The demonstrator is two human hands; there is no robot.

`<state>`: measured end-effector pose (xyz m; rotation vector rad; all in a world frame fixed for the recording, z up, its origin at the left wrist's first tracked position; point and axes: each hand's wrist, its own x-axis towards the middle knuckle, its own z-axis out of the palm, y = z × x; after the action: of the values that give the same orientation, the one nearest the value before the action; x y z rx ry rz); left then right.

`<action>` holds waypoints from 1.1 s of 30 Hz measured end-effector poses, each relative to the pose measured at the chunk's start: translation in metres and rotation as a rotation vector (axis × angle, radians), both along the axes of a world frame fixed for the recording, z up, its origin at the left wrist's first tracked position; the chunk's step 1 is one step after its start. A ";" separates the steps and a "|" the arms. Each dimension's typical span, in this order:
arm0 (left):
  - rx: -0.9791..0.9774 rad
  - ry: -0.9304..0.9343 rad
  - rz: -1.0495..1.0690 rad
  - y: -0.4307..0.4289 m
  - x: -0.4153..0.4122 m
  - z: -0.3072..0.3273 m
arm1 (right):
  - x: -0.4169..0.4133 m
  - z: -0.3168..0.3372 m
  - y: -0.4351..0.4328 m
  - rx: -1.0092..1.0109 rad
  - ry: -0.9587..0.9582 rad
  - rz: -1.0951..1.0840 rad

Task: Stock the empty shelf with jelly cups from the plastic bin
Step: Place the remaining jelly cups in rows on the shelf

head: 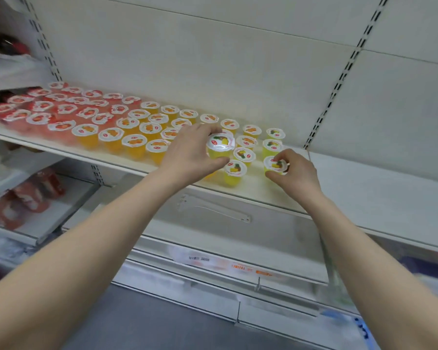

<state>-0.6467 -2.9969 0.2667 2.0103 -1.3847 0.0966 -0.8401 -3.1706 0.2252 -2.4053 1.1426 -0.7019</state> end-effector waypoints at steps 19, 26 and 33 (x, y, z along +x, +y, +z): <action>0.038 -0.246 -0.091 -0.045 -0.058 -0.009 | -0.018 0.002 -0.036 -0.211 0.172 0.244; 0.114 -0.380 -0.069 -0.065 -0.076 -0.035 | -0.037 0.009 -0.049 -0.275 0.166 0.186; 0.151 -0.416 -0.019 -0.071 -0.077 -0.048 | -0.037 0.009 -0.056 -0.315 0.125 0.176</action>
<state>-0.7236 -3.0681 0.2183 2.1841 -1.7087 0.4349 -0.8769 -3.2263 0.2344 -2.8082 0.9051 -0.7277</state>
